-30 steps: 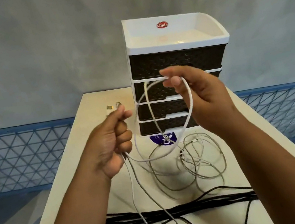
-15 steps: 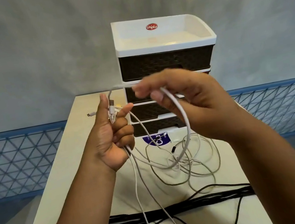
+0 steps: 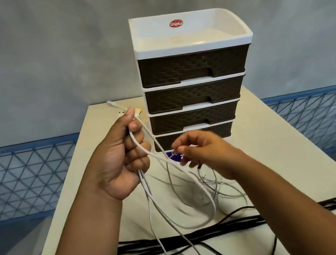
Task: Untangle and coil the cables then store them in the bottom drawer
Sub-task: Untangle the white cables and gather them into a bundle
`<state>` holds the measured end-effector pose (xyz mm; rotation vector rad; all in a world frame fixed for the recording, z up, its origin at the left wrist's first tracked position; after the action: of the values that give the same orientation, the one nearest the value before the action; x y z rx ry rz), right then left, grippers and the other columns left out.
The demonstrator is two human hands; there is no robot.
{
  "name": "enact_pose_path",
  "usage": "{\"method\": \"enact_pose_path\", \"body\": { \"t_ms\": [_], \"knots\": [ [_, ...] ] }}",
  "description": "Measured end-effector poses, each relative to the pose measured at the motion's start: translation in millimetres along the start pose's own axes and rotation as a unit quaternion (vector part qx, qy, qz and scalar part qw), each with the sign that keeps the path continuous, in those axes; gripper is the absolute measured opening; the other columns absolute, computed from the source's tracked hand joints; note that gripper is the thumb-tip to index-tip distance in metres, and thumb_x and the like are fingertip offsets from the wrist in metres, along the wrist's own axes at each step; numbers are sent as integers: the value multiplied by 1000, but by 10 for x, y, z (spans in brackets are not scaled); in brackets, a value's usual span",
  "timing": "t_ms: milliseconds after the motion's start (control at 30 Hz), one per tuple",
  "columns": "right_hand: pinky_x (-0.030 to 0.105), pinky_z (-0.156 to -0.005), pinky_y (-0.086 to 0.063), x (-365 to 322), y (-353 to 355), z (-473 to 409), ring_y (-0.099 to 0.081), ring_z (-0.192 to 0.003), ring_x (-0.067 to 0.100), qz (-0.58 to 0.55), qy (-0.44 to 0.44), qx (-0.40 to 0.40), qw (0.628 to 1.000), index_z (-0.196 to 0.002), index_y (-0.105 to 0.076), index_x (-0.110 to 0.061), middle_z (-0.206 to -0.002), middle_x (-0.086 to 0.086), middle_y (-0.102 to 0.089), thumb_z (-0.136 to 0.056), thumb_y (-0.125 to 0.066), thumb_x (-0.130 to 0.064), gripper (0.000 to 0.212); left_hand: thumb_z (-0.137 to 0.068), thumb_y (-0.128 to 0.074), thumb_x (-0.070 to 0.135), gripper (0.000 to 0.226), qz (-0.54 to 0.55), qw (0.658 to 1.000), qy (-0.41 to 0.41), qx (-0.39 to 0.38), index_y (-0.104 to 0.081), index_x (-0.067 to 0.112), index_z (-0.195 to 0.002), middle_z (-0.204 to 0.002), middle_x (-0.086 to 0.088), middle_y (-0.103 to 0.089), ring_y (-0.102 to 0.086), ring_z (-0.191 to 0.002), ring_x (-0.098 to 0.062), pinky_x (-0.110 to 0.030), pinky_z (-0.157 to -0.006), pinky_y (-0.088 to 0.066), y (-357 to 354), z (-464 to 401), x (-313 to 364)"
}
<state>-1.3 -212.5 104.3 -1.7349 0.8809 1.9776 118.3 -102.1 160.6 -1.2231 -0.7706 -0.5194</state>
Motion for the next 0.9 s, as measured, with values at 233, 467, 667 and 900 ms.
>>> {"method": "enact_pose_path", "body": {
  "t_ms": [233, 467, 667, 900],
  "knots": [
    [23, -53, -37, 291, -366, -493, -49, -61, 7, 300, -49, 37, 952, -78, -55, -23, -71, -6, -53, -86, -72, -32, 21, -86, -56, 46, 39, -91, 992, 10, -86, -48, 24, -53, -47, 9, -14, -7, -43, -7, -17, -35, -10, -195, 115, 54],
    [31, -57, -53, 245, 186, -611, -61, -68, 17, 257, -95, 171, 946, -98, -55, -20, -87, 4, -63, -90, -68, -31, 19, -81, -68, 46, 36, -48, 986, 6, -158, -51, 24, -57, -48, 9, -20, -15, -41, -5, -16, -36, -13, -180, 198, 170],
    [28, -63, -51, -242, 504, -613, -67, -71, 15, 166, -34, 180, 969, -97, -68, -17, -81, 5, -68, -97, -58, -29, 16, -75, -74, 48, 38, -64, 985, -6, -158, -52, 24, -57, -48, 8, -19, -15, -41, -5, -18, -38, -12, -175, 172, 168],
    [23, -63, -57, -979, 767, -451, -71, -71, 14, 52, 93, 225, 969, -98, -70, -14, -83, 6, -73, -99, -54, -25, 20, -71, -75, 49, 38, -56, 990, -37, -122, -50, 24, -58, -45, 10, -25, -14, -43, -5, -17, -38, -13, -168, 115, 162]
  ]
}}
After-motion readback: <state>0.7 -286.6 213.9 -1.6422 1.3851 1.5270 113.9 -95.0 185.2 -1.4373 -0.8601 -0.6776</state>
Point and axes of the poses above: each hand's wrist, its own z-axis away from the middle knuckle, its own y-axis out of the back of the hand, x = y × z, the point moved 7 cm from there along -z, towards the middle knuckle
